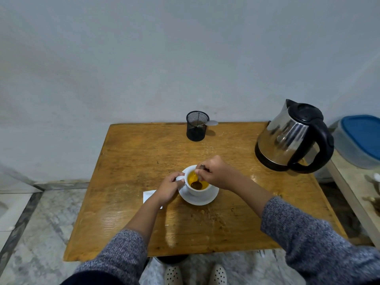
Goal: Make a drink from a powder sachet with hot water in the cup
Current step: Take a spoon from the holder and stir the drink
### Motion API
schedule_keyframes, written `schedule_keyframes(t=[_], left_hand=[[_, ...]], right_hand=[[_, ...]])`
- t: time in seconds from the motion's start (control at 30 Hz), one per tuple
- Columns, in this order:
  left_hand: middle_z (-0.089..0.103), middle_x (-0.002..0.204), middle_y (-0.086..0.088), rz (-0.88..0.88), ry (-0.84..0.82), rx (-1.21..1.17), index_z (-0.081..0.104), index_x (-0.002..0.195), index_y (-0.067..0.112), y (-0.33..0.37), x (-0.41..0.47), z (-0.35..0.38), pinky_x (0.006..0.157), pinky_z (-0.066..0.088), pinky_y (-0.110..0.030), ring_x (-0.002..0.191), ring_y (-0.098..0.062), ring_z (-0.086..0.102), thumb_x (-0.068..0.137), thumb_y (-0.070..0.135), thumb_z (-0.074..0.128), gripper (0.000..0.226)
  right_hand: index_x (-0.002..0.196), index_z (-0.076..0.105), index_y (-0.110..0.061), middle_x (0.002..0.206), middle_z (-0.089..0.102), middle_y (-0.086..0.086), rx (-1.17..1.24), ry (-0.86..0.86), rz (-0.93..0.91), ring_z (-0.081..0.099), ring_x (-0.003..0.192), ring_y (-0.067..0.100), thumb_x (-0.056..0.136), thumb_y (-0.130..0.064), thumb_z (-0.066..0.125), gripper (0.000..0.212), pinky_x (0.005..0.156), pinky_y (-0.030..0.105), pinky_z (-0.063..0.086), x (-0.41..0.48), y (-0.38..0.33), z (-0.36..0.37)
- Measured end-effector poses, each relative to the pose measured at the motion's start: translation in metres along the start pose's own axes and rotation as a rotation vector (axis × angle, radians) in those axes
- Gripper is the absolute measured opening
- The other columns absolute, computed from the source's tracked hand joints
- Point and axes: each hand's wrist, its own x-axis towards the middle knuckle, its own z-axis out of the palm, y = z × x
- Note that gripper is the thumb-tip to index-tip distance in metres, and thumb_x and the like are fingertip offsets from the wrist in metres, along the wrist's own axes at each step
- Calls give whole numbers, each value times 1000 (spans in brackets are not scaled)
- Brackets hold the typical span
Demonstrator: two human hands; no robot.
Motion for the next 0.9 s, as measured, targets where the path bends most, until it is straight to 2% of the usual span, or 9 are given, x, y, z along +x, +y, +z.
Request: schedule_keyframes(t=[0.1,0.3,0.43,0.57,0.8,0.9], left_hand=[[59,99,-1,9,-7,-12,64,87,28,1,0,1,83,41,-34,94,-20,53,87,8,52,23],[58,105,-6,6,4,15,63,93,23,1,-2,1,81,41,-34,96,-21,52,88,9,51,20],[58,106,-5,12,3,30,62,96,23,4,-2,1,82,42,-33,98,-20,52,88,10,51,19],[57,107,-5,9,11,28,61,99,19,5,-3,2,78,42,-26,96,-18,51,89,9,50,18],[58,109,-7,3,5,3,64,93,24,0,0,1,87,43,-36,100,-23,53,88,10,54,18],[59,109,-8,1,1,-1,64,92,26,-1,1,1,86,44,-37,100,-24,54,87,11,54,19]], right_hand=[[81,69,3,67,69,22,60,66,19,63,61,34,91,-12,53,24,59,48,54,3,2,7],[78,68,5,65,67,21,54,186,6,61,60,33,90,-13,53,26,56,47,51,2,6,18],[75,64,8,67,64,24,-16,177,-7,58,62,34,91,-11,49,29,57,47,48,3,8,14],[82,65,8,72,65,22,-106,140,-14,58,66,33,93,-13,49,29,59,42,44,2,10,8],[76,67,6,67,66,19,-130,149,-137,58,59,28,88,-15,49,29,55,34,43,-9,4,10],[63,61,4,57,62,18,-83,176,-145,50,49,25,86,-9,54,27,49,34,40,-9,0,16]])
